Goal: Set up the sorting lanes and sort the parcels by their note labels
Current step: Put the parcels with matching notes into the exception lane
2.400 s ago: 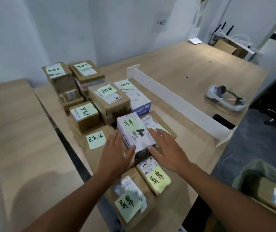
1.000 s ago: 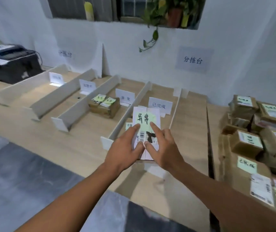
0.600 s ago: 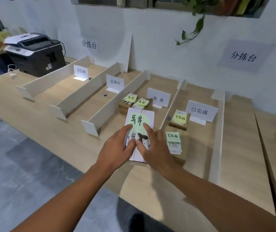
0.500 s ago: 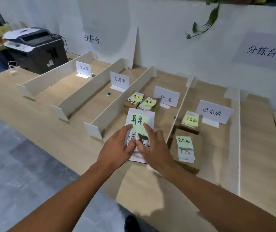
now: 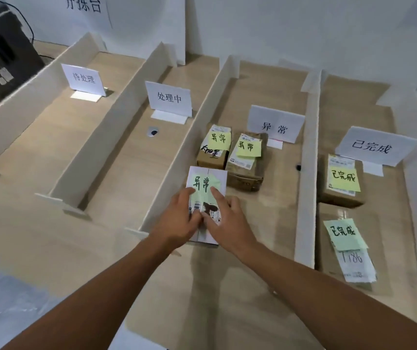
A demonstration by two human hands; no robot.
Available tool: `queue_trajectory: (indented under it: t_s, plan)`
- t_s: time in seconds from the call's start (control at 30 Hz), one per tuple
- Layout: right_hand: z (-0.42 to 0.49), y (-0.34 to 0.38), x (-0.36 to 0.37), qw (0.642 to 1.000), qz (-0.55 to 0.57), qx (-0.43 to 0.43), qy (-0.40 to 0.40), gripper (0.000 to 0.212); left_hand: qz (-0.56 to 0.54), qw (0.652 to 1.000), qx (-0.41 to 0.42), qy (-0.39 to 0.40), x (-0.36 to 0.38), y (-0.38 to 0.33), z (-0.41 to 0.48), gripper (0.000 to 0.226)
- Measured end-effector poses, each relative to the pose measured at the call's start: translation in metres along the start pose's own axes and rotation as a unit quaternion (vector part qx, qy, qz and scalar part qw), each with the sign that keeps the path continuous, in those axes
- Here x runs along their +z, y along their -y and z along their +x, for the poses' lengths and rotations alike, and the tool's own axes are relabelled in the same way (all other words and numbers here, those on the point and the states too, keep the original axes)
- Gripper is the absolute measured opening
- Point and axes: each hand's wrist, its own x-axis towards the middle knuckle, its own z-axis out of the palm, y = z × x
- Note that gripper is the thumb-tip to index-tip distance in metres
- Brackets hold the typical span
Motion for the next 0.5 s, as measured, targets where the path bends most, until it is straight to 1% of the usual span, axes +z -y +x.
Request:
queue_trajectory:
  t_s: [0.1, 0.2, 0.23, 0.27, 0.33, 0.37, 0.43, 0.5]
  plan:
    - [0.022, -0.007, 0.023, 0.999, 0.012, 0.038, -0.001, 0.071, 0.039, 0.999, 0.034, 0.007, 0.008, 0.025, 0.034, 0.050]
    - [0.037, -0.013, 0.043, 0.998, 0.003, 0.067, 0.001, 0.069, 0.086, 0.992, 0.076, 0.043, 0.011, 0.039, 0.051, 0.050]
    - [0.039, -0.014, 0.047, 0.998, -0.009, 0.067, -0.002, 0.069, 0.081, 0.991, 0.075, 0.075, 0.013, 0.041, 0.053, 0.047]
    - [0.041, -0.015, 0.052, 0.998, -0.017, 0.066, -0.007, 0.069, 0.073, 0.990, 0.081, 0.088, 0.016, 0.047, 0.054, 0.045]
    - [0.041, -0.013, 0.055, 0.997, -0.020, 0.069, -0.012, 0.069, 0.054, 0.992, 0.072, 0.093, 0.015, 0.051, 0.058, 0.049]
    - [0.040, -0.012, 0.053, 0.997, -0.017, 0.075, -0.009, 0.068, 0.061, 0.991, 0.085, 0.079, 0.013, 0.052, 0.058, 0.051]
    - [0.034, -0.007, 0.043, 0.996, -0.004, 0.093, -0.008, 0.068, 0.055, 0.994, 0.084, 0.047, 0.011, 0.047, 0.055, 0.051]
    - [0.018, -0.003, 0.020, 0.994, -0.005, 0.101, -0.033, 0.066, 0.088, 0.991, 0.103, 0.020, 0.005, 0.029, 0.050, 0.052]
